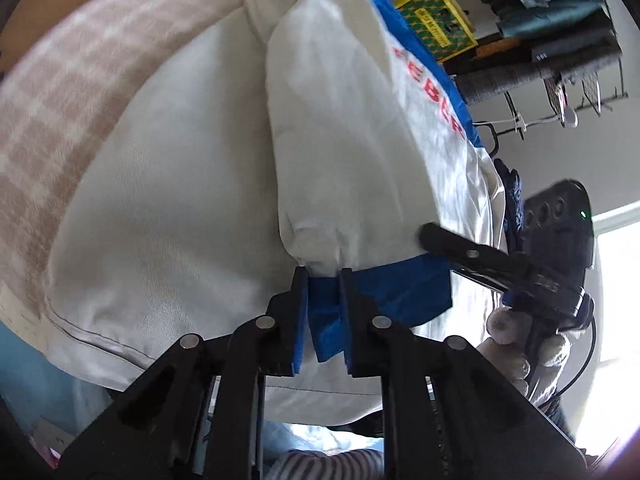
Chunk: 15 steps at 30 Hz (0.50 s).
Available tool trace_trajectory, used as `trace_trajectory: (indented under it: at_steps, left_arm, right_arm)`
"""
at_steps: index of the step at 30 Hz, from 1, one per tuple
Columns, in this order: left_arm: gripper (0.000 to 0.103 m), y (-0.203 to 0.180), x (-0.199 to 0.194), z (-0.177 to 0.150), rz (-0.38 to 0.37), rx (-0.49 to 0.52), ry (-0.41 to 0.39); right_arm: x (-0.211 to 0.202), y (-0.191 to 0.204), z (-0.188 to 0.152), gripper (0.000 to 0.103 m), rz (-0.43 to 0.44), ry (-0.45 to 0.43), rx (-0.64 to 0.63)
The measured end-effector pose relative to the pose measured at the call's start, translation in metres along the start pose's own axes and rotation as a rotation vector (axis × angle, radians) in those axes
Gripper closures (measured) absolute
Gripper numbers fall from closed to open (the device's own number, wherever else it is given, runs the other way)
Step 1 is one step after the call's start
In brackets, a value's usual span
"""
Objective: Fold large clothes
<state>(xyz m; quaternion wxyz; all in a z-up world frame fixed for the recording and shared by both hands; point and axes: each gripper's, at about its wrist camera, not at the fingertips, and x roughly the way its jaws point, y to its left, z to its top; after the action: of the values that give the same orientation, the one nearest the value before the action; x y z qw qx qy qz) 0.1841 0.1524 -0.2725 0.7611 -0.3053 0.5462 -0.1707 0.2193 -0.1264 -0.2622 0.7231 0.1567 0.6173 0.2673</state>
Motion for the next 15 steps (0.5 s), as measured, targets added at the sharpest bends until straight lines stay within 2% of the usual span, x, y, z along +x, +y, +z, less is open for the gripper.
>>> trace_trajectory:
  at_steps: [1, 2, 3, 9, 12, 13, 15]
  left_arm:
    - [0.091, -0.005, -0.008, -0.001, -0.001, 0.026, -0.023]
    - [0.091, -0.007, -0.011, 0.000, 0.000, 0.039, -0.034]
    - [0.091, -0.010, -0.019, -0.001, 0.011, 0.057, -0.053]
    - [0.092, -0.019, -0.065, -0.003, 0.070, 0.140, -0.147]
    - [0.092, -0.013, -0.101, -0.009, 0.078, 0.163, -0.219]
    - [0.092, -0.011, -0.103, -0.009, 0.100, 0.175, -0.221]
    - [0.092, -0.002, -0.092, -0.007, 0.188, 0.203, -0.162]
  right_arm:
    - [0.003, 0.003, -0.001, 0.076, 0.013, 0.013, -0.009]
    - [0.006, 0.005, -0.002, 0.094, 0.034, 0.027, -0.017]
    - [0.008, 0.008, -0.003, 0.096, 0.067, 0.040, -0.019]
    - [-0.012, 0.049, -0.015, 0.099, 0.182, 0.016, -0.080]
    - [-0.023, 0.077, -0.027, 0.099, 0.296, -0.009, -0.121]
    - [-0.022, 0.084, -0.031, 0.099, 0.303, -0.011, -0.140]
    - [-0.006, 0.093, -0.038, 0.097, 0.241, 0.030, -0.177]
